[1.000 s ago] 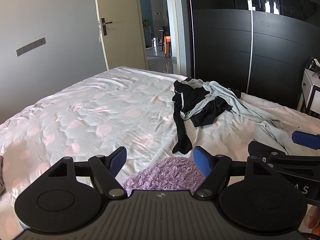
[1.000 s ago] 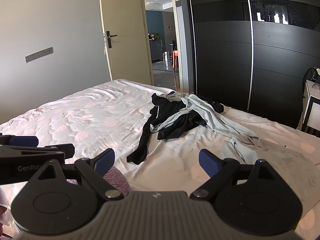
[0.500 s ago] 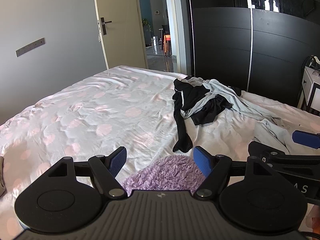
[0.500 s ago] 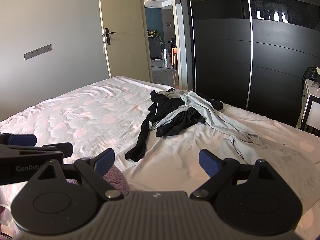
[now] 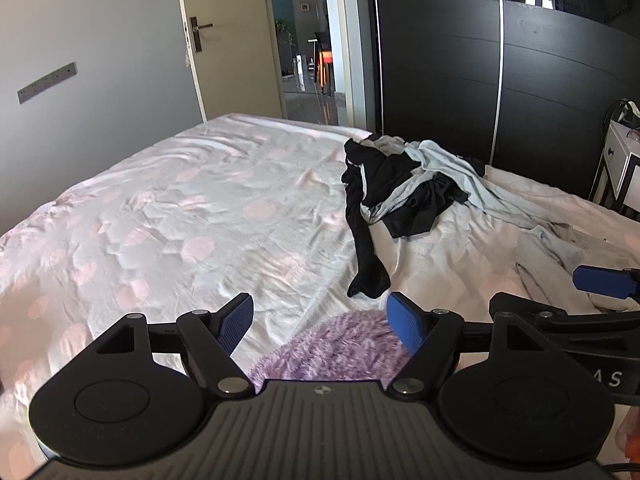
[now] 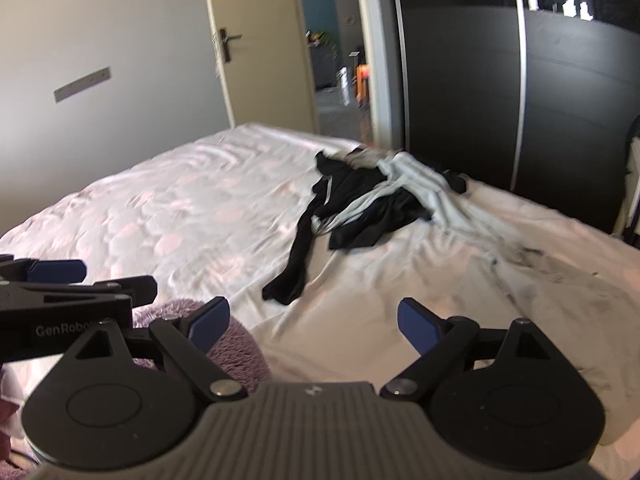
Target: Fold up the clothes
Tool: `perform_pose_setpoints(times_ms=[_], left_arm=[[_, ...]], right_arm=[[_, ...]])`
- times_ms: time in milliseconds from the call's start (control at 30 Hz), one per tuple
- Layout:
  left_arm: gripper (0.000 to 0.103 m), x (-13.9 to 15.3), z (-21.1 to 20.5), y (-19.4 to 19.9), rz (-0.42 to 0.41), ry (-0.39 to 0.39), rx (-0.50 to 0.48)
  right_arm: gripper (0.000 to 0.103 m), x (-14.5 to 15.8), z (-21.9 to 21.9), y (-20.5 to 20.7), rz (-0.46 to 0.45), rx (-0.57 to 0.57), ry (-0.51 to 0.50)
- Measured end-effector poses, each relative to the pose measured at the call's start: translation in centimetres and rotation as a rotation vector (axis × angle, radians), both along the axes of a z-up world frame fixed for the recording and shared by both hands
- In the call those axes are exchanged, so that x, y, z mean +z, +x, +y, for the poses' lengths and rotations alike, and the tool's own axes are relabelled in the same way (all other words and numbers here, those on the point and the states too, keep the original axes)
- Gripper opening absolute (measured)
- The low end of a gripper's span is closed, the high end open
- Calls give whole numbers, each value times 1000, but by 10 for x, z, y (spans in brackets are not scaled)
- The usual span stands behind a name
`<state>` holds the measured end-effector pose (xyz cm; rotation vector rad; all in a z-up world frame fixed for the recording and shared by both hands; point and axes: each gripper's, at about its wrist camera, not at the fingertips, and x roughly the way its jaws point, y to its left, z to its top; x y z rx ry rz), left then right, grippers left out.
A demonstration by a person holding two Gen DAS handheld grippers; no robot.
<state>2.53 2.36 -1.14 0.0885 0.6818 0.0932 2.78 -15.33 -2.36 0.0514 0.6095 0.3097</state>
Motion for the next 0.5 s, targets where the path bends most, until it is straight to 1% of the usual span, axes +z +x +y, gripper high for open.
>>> perform_pose_setpoints(times_ms=[100,133,267,400,433,467,500], left_arm=[[73,-6,13,16,25,15,10],[73,-7,19,22,35,15,13],[72,-12,39,52,66,-31,18],[71,-20,47,87,99,-72,-18],[68,-23,47,98,111,-79,-34],[67,-27,46,109,124,-84,-48],[67,-31,46,119,136,-89,-60]], right_arm=[[92,-10,5,20,32,28,-18],[92,-14,6,26,30,34,-31],[92,-29,11,54,38,39,-81],[90,-41,14,90,77,32,-85],[86,-43,15,100,84,31,-89],[79,-46,16,110,89,27,-95],[77,-49,18,120,95,24,-101]])
